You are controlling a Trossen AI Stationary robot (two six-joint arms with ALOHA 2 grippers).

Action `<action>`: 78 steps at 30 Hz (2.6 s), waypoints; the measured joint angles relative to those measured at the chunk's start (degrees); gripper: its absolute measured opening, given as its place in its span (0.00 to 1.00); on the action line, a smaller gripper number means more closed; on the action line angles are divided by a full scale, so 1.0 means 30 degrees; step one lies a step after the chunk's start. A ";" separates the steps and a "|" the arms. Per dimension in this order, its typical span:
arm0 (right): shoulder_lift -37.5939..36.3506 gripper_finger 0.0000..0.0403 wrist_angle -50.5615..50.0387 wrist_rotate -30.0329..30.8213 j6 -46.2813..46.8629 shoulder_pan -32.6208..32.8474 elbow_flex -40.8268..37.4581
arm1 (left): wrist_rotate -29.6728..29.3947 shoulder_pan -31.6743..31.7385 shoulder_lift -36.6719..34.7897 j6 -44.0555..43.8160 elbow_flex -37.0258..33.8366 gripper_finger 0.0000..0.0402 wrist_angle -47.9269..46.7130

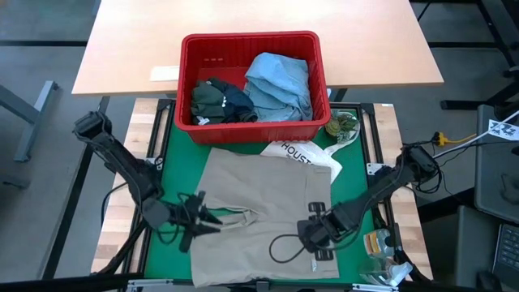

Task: Fold Laundry from Bin
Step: Fold the brown shorts

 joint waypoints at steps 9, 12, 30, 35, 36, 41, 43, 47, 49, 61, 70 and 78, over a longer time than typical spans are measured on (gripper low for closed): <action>0.0000 0.35 0.0576 -0.0375 0.2660 0.1042 0.0000 | 0.1345 -0.0845 0.3641 -0.0071 0.3246 0.22 -0.1687; 0.0000 0.35 0.0922 -0.0418 0.2917 0.1273 0.0000 | 0.1602 -0.0877 0.4470 -0.0558 0.3246 0.23 -0.1500; 0.0004 0.35 0.2302 -0.0549 0.2946 0.1355 0.0015 | 0.1551 -0.0242 0.5981 -0.2162 0.3246 0.25 -0.1568; 0.0029 0.36 0.2270 -0.0687 0.3223 0.1355 0.0015 | 0.1577 0.0070 0.5981 -0.2472 0.3246 0.25 -0.1685; 0.0044 0.37 0.2226 -0.0695 0.3383 0.1355 0.0015 | 0.1731 0.0135 0.5981 -0.2692 0.3246 0.25 -0.1831; 0.0051 0.50 0.2175 -0.0412 0.3787 0.1355 0.0015 | 0.2706 0.0518 0.5981 -0.3129 0.3246 0.25 -0.2213; 0.0051 0.57 0.2175 -0.0334 0.3791 0.1352 0.0015 | 0.2730 0.0709 0.5974 -0.3131 0.3246 0.25 -0.2213; 0.0058 0.66 0.2182 -0.0330 0.3784 0.1319 0.0015 | 0.2558 0.1197 0.5974 -0.3109 0.3246 0.25 -0.2262; 0.0058 0.69 0.2190 -0.0330 0.3784 0.1355 0.0015 | 0.2558 0.1412 0.5974 -0.3116 0.3246 0.25 -0.2277; 0.0066 0.72 0.2226 -0.0330 0.3769 0.1355 0.0015 | 0.3928 0.1918 0.6041 -0.3145 0.3246 0.39 -0.2293; 0.0066 0.72 0.2738 -0.1502 0.5012 0.1388 0.0015 | 0.5514 0.0487 0.6098 -0.3103 0.3246 0.51 -0.2293; 0.0066 0.72 0.4027 -0.1821 0.5765 0.2783 0.0015 | 0.4882 -0.1827 0.6098 -0.3138 0.3246 0.49 -0.1709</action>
